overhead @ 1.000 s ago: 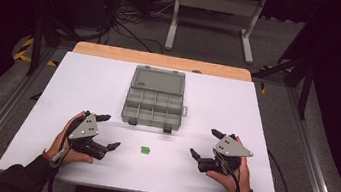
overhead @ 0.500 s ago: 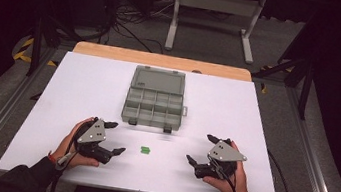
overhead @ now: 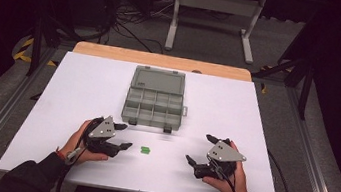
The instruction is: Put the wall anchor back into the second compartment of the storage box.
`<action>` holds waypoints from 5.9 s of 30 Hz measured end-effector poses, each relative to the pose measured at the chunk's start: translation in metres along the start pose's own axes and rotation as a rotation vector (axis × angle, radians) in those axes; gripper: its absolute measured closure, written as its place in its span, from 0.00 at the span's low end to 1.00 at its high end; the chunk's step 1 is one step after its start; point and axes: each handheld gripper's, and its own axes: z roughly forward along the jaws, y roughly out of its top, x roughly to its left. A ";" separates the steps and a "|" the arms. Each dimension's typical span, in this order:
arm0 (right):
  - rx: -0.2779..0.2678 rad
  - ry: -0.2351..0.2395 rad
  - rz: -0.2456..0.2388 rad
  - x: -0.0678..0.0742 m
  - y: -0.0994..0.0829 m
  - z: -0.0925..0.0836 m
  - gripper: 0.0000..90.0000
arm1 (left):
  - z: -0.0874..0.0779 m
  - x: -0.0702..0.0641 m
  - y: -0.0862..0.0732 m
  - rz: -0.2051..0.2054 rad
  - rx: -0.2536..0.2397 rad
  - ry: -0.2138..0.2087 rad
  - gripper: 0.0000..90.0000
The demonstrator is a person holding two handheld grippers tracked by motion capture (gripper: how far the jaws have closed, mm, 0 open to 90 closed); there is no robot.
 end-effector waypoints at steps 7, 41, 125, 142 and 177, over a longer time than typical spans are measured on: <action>0.008 -0.002 0.001 0.002 -0.002 -0.003 0.08 | 0.017 0.002 0.012 0.013 0.029 -0.078 0.46; 0.041 0.022 0.001 0.003 -0.006 0.000 0.09 | 0.052 0.004 0.028 0.032 0.092 -0.179 0.67; -0.017 -0.028 0.000 0.002 -0.003 -0.008 0.10 | 0.018 0.063 0.064 0.008 -0.057 -0.003 0.94; -0.010 -0.028 0.001 0.002 -0.004 -0.008 0.10 | 0.032 0.089 0.074 -0.030 -0.038 0.032 0.94; -0.025 -0.043 0.015 0.000 -0.005 -0.010 0.10 | 0.078 0.128 0.077 -0.114 0.065 0.079 0.94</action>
